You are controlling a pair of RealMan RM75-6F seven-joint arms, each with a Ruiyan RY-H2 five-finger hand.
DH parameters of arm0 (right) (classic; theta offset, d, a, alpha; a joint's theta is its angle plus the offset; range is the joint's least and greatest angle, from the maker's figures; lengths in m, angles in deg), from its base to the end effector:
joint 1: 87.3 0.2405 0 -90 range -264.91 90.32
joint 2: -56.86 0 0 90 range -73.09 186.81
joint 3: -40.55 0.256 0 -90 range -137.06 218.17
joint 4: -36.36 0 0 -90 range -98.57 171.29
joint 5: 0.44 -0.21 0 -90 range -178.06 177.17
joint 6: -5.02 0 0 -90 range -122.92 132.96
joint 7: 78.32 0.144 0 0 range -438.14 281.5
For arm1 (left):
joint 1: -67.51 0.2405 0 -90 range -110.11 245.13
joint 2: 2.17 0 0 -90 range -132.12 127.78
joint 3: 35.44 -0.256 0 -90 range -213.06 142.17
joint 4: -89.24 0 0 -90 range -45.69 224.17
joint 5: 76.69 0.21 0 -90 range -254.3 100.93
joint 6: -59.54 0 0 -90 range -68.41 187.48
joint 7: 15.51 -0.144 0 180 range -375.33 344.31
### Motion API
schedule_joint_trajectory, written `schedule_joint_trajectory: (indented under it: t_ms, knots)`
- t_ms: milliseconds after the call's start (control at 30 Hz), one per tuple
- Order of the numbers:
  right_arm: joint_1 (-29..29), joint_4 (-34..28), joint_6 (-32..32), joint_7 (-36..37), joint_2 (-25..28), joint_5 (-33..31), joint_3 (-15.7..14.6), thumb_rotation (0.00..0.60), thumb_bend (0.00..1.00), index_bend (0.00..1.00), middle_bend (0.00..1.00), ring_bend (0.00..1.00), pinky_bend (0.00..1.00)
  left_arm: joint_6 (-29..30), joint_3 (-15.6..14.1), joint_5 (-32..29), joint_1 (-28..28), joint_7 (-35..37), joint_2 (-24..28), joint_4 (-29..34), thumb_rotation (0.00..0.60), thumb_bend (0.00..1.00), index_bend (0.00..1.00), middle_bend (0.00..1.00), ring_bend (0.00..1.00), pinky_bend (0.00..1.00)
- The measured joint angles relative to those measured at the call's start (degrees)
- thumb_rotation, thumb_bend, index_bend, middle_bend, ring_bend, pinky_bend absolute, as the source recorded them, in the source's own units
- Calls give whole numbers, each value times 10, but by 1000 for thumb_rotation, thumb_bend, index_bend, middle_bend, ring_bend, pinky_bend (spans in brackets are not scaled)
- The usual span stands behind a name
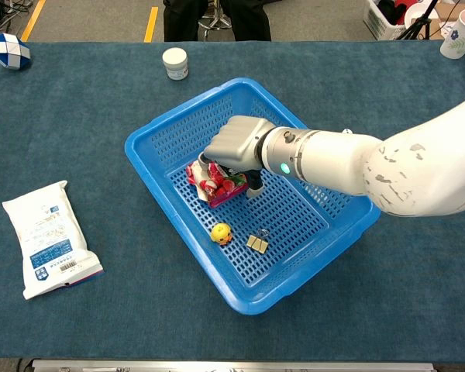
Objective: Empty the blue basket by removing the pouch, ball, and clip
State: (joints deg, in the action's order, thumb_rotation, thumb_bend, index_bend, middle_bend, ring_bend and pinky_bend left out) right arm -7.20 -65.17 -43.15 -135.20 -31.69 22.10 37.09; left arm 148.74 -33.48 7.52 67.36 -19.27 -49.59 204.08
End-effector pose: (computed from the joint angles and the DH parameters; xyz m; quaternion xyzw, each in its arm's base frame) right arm -0.0301 -0.2992 -0.0736 0.9307 -0.1738 0.1288 0.2949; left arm -0.2631 0.1506 0.2199 -0.5562 -0.4116 -0.3849 0.6108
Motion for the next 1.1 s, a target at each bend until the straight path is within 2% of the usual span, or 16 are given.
schedule_joint_trajectory:
  t_ms: [167,267,567,800,1100]
  knots:
    - [2,-50,-10,8,32,16,-9,600,190,191,317,167,218,-4,2,-2,-3,4,-2,-4,600,0,63,0,0,0]
    - [-1,-50,-27,18,36,39,-8,600,189,191,317,166,218,-5,3,-3,-4,7,-1,-5,600,0,63,0,0,0]
    - [3,37,-46,9,-24,42,-1,600,188,191,317,167,217,3,0,-5,5,13,5,-5,600,0,63,0,0,0]
    - [18,90,-27,-5,-63,7,11,600,188,191,316,160,217,6,-1,-10,9,18,8,-5,600,0,63,0,0,0]
    - [30,78,18,5,-54,-29,12,597,188,185,317,160,218,2,2,-13,7,18,9,-4,600,0,63,0,0,0]
